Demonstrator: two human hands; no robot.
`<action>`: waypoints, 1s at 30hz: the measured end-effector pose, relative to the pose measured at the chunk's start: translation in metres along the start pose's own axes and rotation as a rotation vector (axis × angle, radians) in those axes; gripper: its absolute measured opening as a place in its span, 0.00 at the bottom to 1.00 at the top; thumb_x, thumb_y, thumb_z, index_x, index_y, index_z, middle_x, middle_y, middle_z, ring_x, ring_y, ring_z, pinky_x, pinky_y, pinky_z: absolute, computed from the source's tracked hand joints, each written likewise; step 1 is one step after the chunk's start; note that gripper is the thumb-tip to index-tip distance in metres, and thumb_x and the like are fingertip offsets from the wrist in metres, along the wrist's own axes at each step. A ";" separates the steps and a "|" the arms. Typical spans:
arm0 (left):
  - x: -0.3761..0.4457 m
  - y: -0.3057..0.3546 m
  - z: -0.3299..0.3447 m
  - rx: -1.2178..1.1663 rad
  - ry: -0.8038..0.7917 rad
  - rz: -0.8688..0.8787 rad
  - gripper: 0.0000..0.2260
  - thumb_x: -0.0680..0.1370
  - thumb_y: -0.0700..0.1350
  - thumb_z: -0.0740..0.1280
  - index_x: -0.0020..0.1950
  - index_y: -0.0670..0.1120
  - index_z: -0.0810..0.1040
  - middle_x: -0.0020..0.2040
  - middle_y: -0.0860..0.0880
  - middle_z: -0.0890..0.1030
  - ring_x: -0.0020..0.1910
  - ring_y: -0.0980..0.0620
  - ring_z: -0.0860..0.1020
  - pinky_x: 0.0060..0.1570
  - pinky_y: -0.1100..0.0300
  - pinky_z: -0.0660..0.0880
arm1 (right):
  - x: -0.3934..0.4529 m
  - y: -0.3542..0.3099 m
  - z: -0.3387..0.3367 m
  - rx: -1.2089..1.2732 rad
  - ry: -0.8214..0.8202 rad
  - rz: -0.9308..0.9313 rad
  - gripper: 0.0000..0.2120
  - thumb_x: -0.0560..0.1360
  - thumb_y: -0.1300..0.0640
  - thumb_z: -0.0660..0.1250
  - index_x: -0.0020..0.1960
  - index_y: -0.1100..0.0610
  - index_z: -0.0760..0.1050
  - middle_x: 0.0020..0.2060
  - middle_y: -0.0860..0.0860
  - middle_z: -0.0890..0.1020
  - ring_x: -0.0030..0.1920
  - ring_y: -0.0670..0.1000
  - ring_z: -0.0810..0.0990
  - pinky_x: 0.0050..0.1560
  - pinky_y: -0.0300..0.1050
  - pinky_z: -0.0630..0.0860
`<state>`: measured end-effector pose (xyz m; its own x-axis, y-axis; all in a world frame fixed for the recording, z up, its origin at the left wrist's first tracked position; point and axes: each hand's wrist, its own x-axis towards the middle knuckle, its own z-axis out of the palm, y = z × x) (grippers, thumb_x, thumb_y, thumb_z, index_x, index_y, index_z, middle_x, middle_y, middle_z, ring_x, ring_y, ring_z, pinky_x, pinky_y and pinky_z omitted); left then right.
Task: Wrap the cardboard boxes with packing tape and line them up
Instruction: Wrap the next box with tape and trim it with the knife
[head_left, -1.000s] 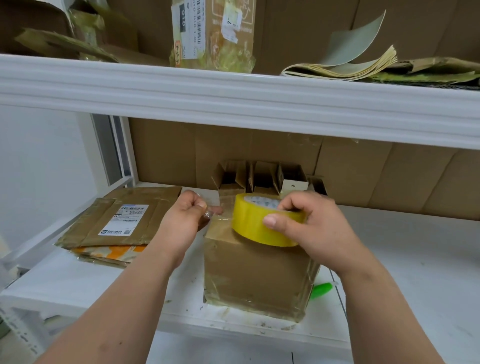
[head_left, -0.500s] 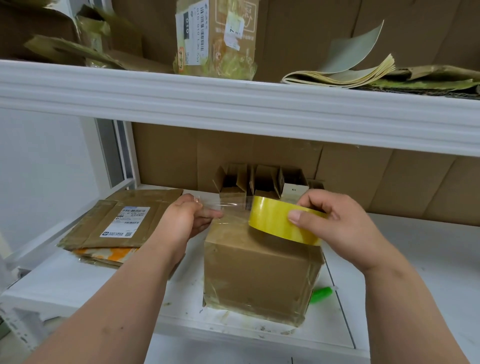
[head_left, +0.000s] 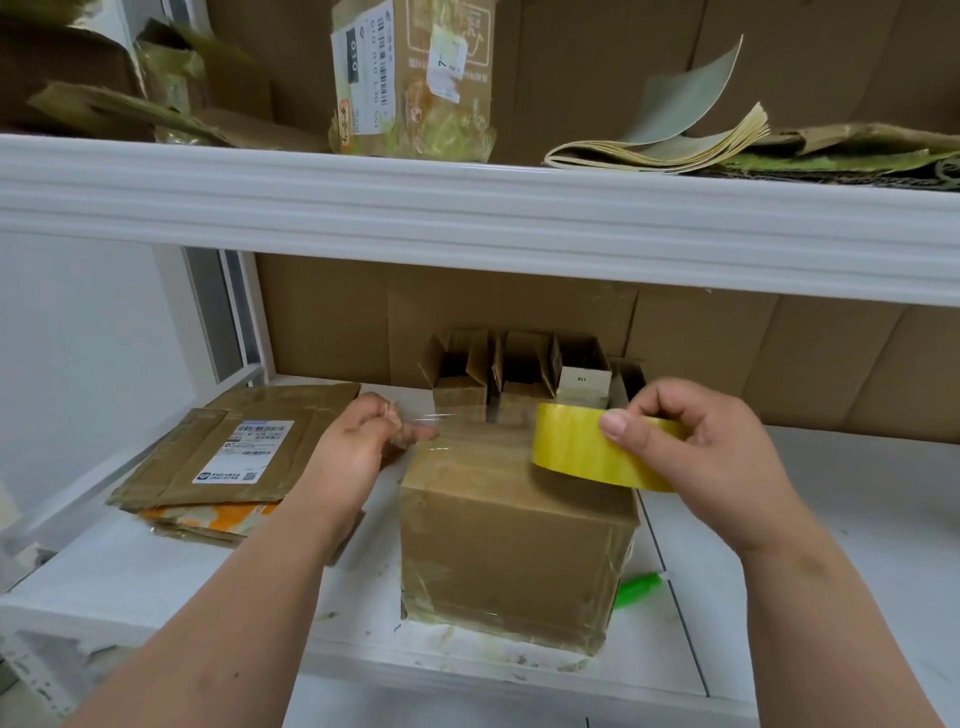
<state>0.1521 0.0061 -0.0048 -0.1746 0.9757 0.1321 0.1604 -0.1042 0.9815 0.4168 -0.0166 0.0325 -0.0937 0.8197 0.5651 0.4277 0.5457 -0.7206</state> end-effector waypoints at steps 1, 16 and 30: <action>0.000 0.000 0.000 0.006 -0.004 0.001 0.06 0.82 0.36 0.57 0.51 0.35 0.72 0.32 0.58 0.83 0.32 0.66 0.79 0.32 0.75 0.70 | 0.001 -0.001 -0.001 -0.027 0.035 -0.002 0.22 0.62 0.33 0.68 0.34 0.52 0.76 0.27 0.46 0.73 0.29 0.41 0.69 0.28 0.31 0.64; 0.015 -0.001 -0.003 -0.139 -0.016 -0.134 0.06 0.81 0.37 0.57 0.53 0.40 0.73 0.42 0.46 0.86 0.46 0.47 0.83 0.51 0.53 0.76 | 0.003 -0.007 -0.017 -0.351 0.165 0.042 0.13 0.64 0.38 0.66 0.37 0.48 0.73 0.33 0.43 0.78 0.44 0.43 0.72 0.51 0.49 0.65; 0.009 -0.002 0.005 -0.090 0.002 -0.062 0.10 0.82 0.38 0.57 0.57 0.32 0.71 0.49 0.44 0.86 0.52 0.46 0.83 0.61 0.49 0.74 | -0.009 0.009 -0.038 -0.376 -0.028 0.116 0.29 0.58 0.25 0.63 0.35 0.52 0.72 0.23 0.48 0.69 0.28 0.45 0.67 0.30 0.39 0.60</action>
<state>0.1552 0.0160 -0.0059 -0.1831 0.9805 0.0710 0.0616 -0.0607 0.9963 0.4554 -0.0259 0.0357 -0.0476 0.8792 0.4740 0.7357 0.3518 -0.5787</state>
